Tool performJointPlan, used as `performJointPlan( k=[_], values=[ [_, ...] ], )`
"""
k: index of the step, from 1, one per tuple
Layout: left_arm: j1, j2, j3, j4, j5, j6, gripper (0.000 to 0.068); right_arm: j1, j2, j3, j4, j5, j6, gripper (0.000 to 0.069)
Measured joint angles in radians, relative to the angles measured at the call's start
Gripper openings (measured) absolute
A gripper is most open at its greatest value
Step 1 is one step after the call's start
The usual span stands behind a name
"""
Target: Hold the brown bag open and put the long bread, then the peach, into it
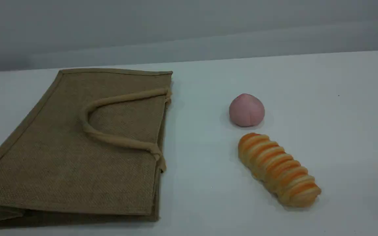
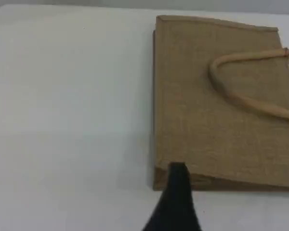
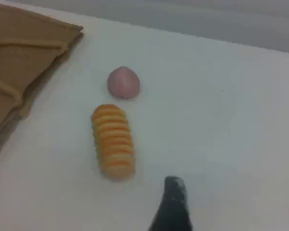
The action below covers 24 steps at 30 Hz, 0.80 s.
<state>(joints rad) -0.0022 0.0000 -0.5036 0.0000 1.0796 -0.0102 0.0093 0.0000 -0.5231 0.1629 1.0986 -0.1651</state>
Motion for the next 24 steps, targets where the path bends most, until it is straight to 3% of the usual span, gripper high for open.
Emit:
performJointPlan(
  k=[12, 17, 24],
  values=[
    [0.000, 0.000, 0.000, 0.000, 0.000, 0.000, 0.0556, 0.000, 0.000, 0.000, 0.041, -0.012, 0.001, 0.0527],
    [0.000, 0.015, -0.002, 0.000, -0.002, -0.014, 0.0556, 0.000, 0.000, -0.004, 0.048, -0.014, 0.068, 0.0527],
    [-0.020, 0.181, -0.104, 0.127, -0.127, -0.131, 0.0556, 0.000, 0.170, -0.065, 0.021, -0.043, 0.108, 0.0527]
  ],
)
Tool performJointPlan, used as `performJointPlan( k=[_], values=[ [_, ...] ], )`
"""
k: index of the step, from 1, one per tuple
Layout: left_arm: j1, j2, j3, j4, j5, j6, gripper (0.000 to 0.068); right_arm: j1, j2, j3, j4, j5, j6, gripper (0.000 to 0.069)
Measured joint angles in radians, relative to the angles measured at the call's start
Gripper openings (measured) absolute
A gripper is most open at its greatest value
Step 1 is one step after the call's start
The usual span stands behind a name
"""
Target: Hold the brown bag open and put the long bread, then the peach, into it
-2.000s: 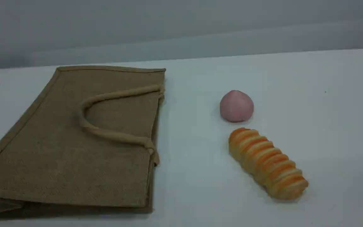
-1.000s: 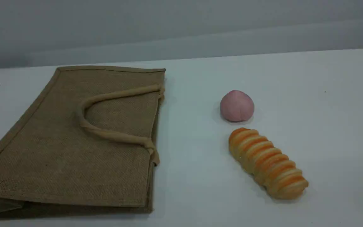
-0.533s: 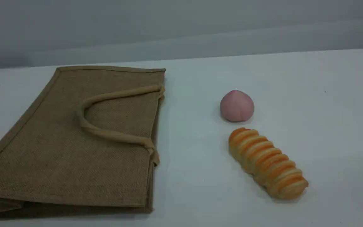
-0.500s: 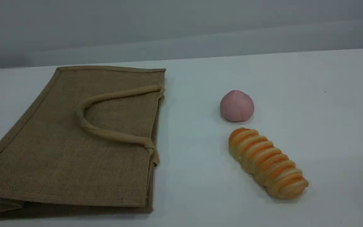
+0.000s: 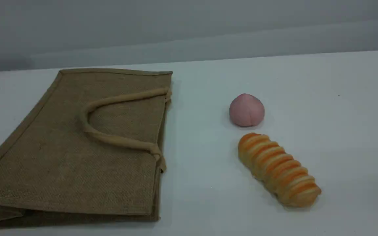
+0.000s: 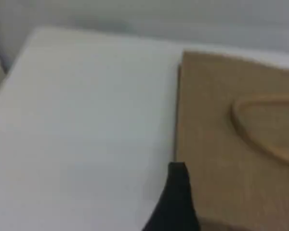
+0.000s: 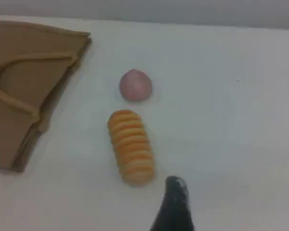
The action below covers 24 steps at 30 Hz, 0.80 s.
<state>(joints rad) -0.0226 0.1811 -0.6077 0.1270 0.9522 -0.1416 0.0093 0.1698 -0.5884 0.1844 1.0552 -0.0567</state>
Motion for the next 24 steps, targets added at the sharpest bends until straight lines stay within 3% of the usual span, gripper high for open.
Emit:
performJointPlan(
  k=[4, 8, 14, 24],
  values=[
    [-0.002, 0.163, -0.111, -0.028, -0.003, 0.000, 0.0556, 0.000, 0.144, -0.102, -0.001, -0.040, -0.002, 0.0527],
    [-0.002, 0.359, -0.247, -0.031, -0.079, 0.000, 0.0556, 0.000, 0.285, -0.221, -0.002, -0.077, -0.002, 0.0527],
    [-0.002, 0.663, -0.428, -0.083, -0.068, 0.004, 0.0556, 0.000, 0.477, -0.377, -0.005, -0.164, -0.001, 0.0527],
    [-0.002, 1.069, -0.541, -0.084, -0.102, 0.005, 0.0556, 0.000, 0.722, -0.444, -0.046, -0.226, -0.001, 0.0527]
  ],
)
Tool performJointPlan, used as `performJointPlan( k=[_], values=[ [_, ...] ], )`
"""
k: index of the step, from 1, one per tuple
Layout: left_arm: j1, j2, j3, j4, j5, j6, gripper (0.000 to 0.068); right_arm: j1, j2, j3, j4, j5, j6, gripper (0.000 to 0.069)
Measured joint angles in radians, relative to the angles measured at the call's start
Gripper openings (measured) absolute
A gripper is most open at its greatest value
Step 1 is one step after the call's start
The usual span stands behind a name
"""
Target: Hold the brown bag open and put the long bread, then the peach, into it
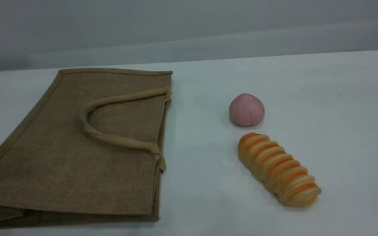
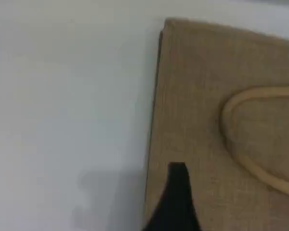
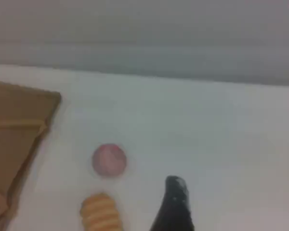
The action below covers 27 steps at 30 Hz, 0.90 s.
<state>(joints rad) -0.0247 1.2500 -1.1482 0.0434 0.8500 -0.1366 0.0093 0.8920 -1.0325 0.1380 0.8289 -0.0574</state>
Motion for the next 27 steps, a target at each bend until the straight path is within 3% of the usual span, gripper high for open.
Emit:
performJointPlan(
  k=[15, 27],
  values=[
    [-0.012, 0.397, -0.210, -0.025, 0.030, -0.006, 0.0556, 0.000, 0.280, -0.024, -0.005, -0.050, 0.000, 0.0527],
    [-0.127, 0.654, -0.349, -0.020, 0.020, -0.063, 0.0556, 0.000, 0.348, -0.024, -0.010, -0.090, 0.000, 0.0527]
  ],
)
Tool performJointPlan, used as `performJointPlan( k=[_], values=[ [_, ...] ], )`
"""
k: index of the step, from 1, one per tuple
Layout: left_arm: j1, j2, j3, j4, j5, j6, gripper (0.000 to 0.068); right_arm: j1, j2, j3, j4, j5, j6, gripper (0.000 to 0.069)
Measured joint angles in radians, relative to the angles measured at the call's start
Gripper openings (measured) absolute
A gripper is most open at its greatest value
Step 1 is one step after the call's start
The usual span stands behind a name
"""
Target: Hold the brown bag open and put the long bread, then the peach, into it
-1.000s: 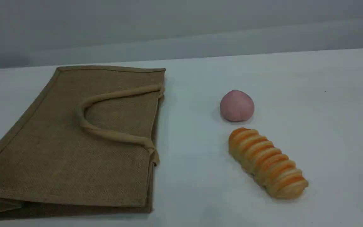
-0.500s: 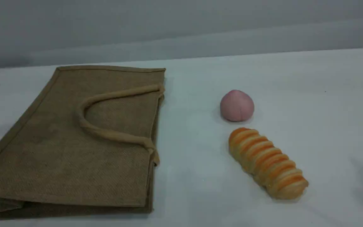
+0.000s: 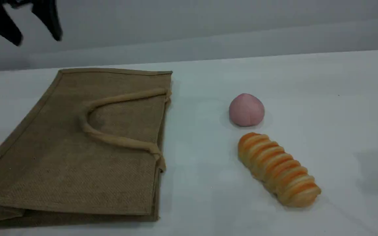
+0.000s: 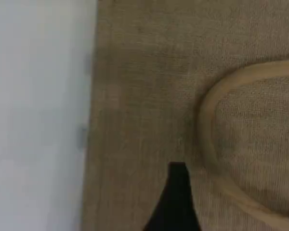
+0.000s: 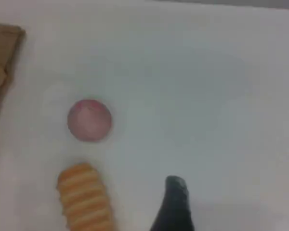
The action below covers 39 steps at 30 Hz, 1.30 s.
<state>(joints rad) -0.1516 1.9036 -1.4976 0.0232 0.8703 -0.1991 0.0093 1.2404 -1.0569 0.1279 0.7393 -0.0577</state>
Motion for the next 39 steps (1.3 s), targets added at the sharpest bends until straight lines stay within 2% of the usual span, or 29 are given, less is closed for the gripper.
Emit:
performJointPlan(
  k=[4, 18, 26, 39],
  values=[
    [-0.001, 0.085, -0.027, 0.001, -0.006, -0.027, 0.0556, 0.000, 0.003, 0.000, -0.001, -0.005, -0.002, 0.0527],
    [-0.001, 0.287, -0.064, -0.023, -0.038, -0.031, 0.0556, 0.000, 0.030, 0.000, -0.001, -0.006, 0.000, 0.0527],
    [-0.001, 0.356, -0.083, -0.059, -0.076, -0.031, 0.0556, 0.000, 0.029, 0.000, -0.001, -0.005, -0.002, 0.0527],
    [-0.002, 0.419, -0.111, -0.058, -0.104, -0.028, 0.0556, 0.000, 0.029, 0.000, -0.001, -0.004, -0.001, 0.0527]
  ],
)
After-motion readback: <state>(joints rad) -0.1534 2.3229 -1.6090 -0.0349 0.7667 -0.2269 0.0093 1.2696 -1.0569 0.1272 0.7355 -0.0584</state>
